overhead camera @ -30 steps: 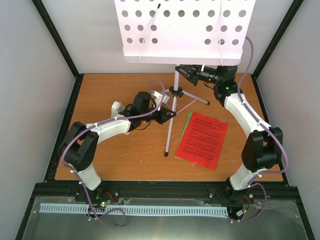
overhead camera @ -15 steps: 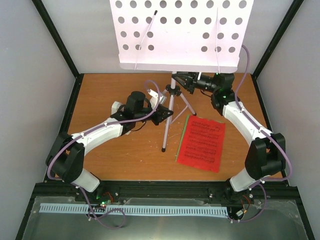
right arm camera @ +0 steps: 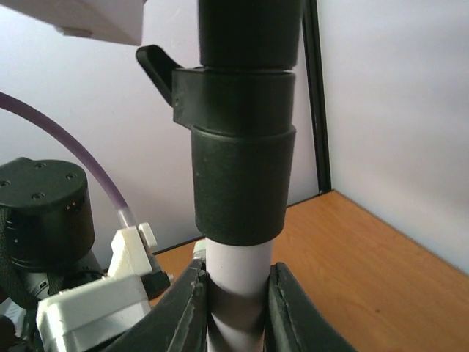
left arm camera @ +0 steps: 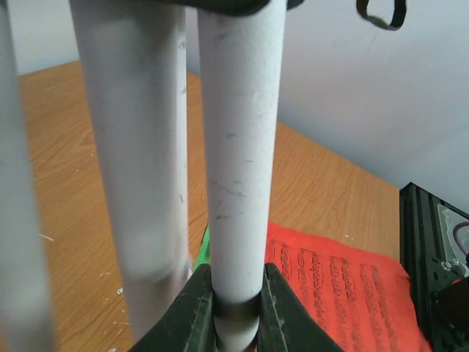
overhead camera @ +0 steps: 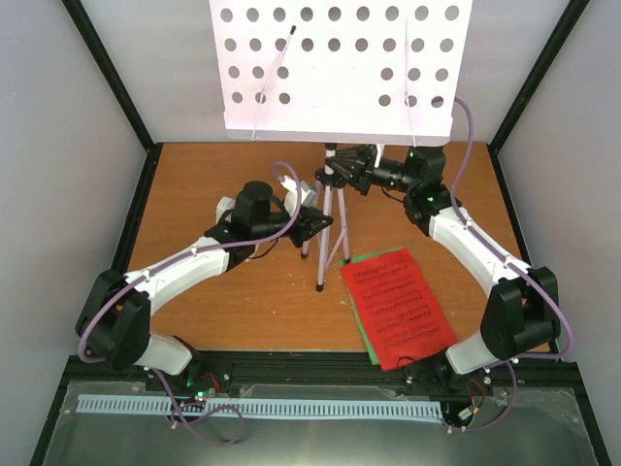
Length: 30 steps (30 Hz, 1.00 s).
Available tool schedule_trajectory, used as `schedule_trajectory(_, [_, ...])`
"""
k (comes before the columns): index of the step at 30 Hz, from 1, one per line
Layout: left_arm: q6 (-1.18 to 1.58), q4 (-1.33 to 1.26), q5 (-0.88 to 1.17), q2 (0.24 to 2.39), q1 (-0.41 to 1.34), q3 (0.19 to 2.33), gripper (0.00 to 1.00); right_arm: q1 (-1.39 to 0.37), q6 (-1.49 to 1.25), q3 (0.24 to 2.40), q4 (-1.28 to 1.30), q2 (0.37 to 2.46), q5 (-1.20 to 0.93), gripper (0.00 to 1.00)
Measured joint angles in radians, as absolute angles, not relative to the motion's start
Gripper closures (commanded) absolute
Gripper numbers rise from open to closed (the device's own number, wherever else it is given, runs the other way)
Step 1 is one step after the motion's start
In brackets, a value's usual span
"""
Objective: Pack up the instrument practice props
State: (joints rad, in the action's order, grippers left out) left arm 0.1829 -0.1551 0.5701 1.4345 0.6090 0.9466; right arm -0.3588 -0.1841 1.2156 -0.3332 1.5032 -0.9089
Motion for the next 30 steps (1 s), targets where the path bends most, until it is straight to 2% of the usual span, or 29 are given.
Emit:
schedule_trajectory(13, [0.185,-0.266,0.603,1.383,0.609,0.823,1.0,-0.39,-0.29,1.093,-0.389,1.474,-0.864,0.93])
schedule_trajectory(18, [0.184,-0.291,0.61,1.379,0.609,0.81,1.0,-0.396,-0.328,1.062,-0.456,1.467,-0.857,0.97])
schedule_trajectory(30, [0.206,-0.147,0.564,1.295,0.609,0.817,1.0,-0.461,-0.428,1.059,-0.461,1.467,-0.732,0.97])
